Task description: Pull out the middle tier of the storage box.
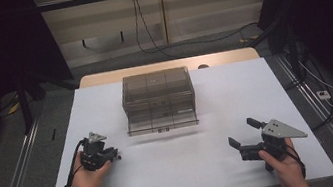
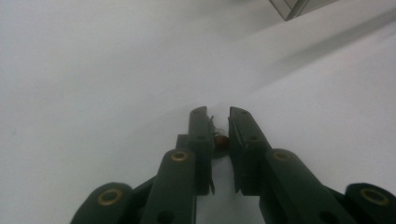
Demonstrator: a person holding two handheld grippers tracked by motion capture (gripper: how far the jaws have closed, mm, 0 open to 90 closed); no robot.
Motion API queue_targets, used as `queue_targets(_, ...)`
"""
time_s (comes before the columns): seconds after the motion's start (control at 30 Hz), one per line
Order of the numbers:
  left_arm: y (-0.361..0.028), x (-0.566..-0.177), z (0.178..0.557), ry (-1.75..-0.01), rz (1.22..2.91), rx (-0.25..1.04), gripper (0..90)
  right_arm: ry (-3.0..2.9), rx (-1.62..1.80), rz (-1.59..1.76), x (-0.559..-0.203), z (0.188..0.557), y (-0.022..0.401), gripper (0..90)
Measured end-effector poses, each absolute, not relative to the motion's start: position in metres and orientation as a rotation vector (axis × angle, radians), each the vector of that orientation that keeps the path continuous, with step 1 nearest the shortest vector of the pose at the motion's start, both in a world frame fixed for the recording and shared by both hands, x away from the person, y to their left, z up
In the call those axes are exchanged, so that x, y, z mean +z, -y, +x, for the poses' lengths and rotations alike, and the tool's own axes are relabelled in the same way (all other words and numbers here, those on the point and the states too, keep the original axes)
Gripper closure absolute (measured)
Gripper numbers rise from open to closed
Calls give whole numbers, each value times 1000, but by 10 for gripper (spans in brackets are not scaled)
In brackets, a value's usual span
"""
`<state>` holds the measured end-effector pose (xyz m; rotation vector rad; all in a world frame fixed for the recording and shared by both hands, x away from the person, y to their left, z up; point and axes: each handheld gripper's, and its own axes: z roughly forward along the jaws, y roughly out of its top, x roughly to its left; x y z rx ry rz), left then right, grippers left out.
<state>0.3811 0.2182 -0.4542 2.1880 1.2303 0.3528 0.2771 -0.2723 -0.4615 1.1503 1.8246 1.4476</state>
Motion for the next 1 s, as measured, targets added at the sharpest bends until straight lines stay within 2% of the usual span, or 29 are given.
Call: queue_targets(1.0, -201, -425, 389, -1155, 2158, 230, 809, -1819, 1459, 1167, -464, 280, 275, 42)
